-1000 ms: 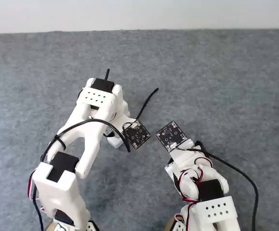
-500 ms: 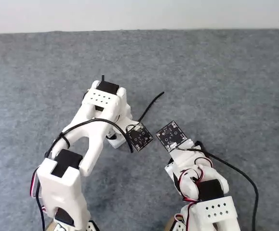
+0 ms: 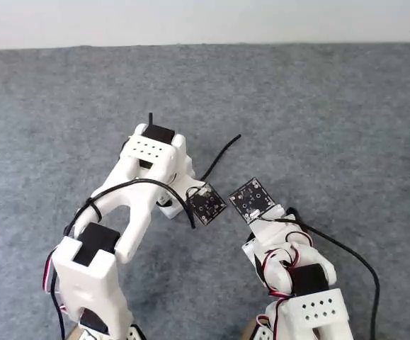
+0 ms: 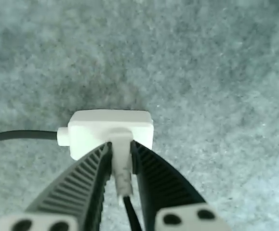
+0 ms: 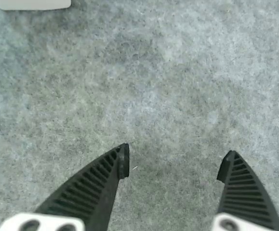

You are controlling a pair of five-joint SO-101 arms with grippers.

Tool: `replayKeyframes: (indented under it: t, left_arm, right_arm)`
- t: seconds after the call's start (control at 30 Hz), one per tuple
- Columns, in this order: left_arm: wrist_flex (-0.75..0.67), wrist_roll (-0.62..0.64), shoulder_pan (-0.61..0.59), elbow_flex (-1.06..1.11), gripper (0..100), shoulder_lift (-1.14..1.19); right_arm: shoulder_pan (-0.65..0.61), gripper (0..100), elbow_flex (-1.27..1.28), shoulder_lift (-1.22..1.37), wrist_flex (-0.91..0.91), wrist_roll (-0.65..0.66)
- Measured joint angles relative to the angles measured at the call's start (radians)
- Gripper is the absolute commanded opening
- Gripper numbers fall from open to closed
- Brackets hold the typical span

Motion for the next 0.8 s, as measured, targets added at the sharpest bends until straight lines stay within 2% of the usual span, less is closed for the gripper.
replayKeyframes:
  t: [0.4,0.63,0.8]
  left_arm:
    - [-0.003,0.061,0.005,0.003,2,0.000]
    - [-0.021,0.115,0.012,0.006,22,0.000]
    - [-0.025,0.164,0.014,0.014,22,0.003]
  right_arm:
    - [0.000,31.4,0.000,0.000,0.000,0.000]
    - [0.000,31.4,0.000,0.000,0.000,0.000]
    - [0.000,31.4,0.000,0.000,0.000,0.000]
